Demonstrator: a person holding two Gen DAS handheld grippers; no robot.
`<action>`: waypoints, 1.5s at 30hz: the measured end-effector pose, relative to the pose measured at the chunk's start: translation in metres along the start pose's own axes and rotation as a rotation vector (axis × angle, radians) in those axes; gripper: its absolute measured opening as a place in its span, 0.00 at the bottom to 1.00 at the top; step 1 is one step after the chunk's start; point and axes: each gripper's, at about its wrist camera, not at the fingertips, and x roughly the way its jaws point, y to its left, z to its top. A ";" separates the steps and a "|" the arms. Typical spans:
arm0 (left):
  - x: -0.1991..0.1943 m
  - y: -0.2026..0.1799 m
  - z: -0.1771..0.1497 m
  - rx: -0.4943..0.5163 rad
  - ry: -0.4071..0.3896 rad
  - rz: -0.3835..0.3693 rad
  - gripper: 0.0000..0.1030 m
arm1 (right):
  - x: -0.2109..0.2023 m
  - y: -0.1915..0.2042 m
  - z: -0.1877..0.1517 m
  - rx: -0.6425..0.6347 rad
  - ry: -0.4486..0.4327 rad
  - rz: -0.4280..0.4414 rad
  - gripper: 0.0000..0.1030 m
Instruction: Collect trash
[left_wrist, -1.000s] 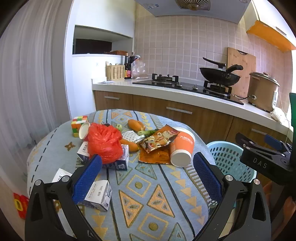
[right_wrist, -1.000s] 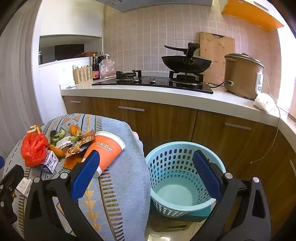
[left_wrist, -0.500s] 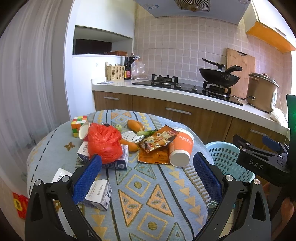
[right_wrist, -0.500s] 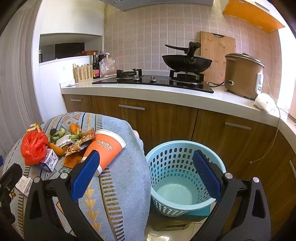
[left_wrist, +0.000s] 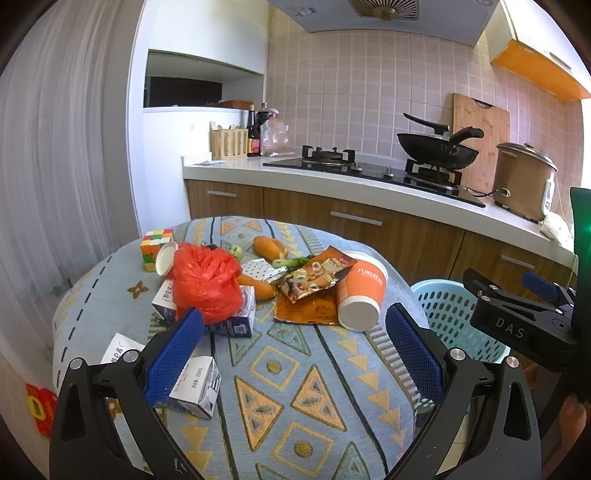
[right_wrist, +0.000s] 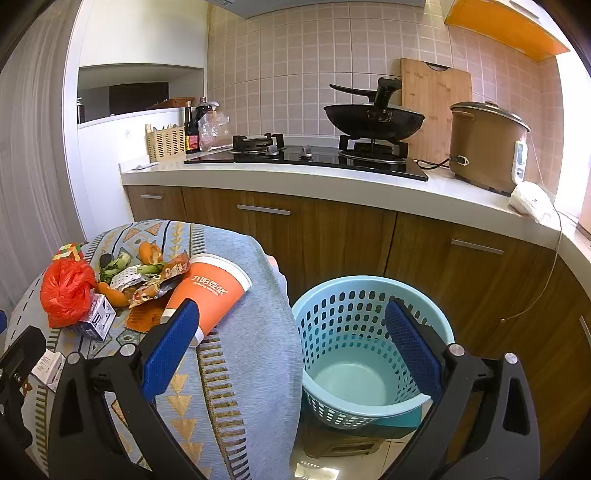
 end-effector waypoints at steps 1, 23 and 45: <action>-0.001 0.000 0.000 -0.001 0.000 -0.001 0.93 | 0.000 0.000 0.000 0.001 0.000 0.000 0.93; 0.003 0.001 -0.003 0.004 -0.002 0.005 0.93 | 0.002 0.002 -0.002 0.001 0.011 0.007 0.93; 0.003 0.012 0.000 -0.021 -0.013 0.004 0.93 | 0.005 0.010 -0.002 -0.005 0.017 0.023 0.93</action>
